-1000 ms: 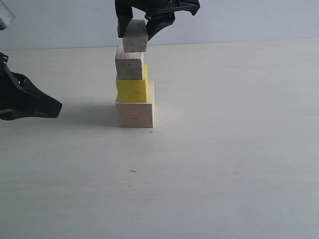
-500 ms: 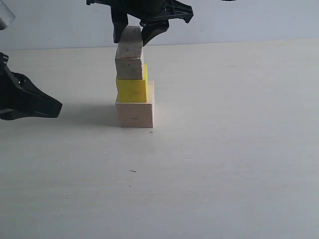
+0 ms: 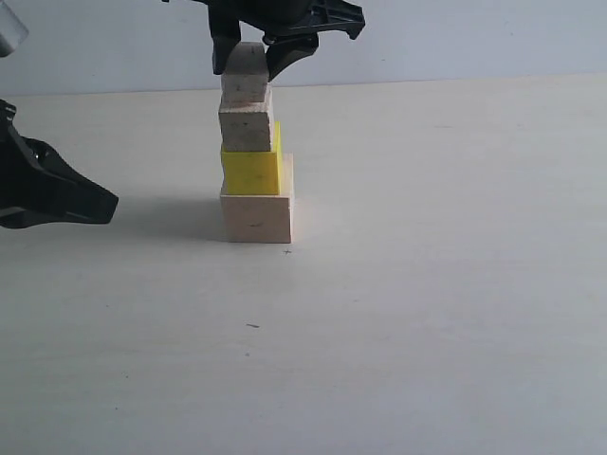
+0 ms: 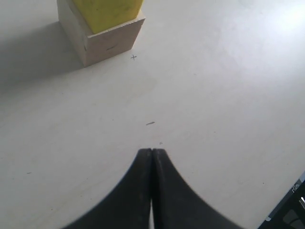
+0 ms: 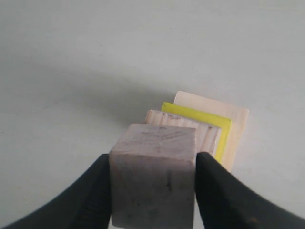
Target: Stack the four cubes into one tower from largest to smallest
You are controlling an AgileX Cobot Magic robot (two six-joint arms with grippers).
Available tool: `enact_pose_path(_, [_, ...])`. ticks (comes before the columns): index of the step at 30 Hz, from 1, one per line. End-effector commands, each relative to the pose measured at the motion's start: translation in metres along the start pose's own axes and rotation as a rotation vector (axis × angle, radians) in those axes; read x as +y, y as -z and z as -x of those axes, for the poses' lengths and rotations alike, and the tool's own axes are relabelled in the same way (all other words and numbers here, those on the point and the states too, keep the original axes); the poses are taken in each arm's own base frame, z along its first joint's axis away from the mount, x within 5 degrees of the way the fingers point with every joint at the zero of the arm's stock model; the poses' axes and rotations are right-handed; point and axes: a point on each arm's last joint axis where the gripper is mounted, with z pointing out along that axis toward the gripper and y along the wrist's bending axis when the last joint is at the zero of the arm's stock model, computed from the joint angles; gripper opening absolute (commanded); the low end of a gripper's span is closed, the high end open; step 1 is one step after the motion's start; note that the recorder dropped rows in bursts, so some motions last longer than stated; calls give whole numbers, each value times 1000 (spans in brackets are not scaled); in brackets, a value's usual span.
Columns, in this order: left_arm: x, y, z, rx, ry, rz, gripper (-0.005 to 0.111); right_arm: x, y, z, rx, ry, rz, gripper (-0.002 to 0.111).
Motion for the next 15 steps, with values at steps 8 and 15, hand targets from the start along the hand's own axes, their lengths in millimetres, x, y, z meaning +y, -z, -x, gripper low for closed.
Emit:
enact_pose_path(8, [-2, 1, 0, -8, 2, -8, 0, -4, 3, 2, -15, 15, -35, 9])
enact_pose_path(15, [-2, 1, 0, -8, 2, -8, 0, -3, 3, 1, -12, -15, -26, 17])
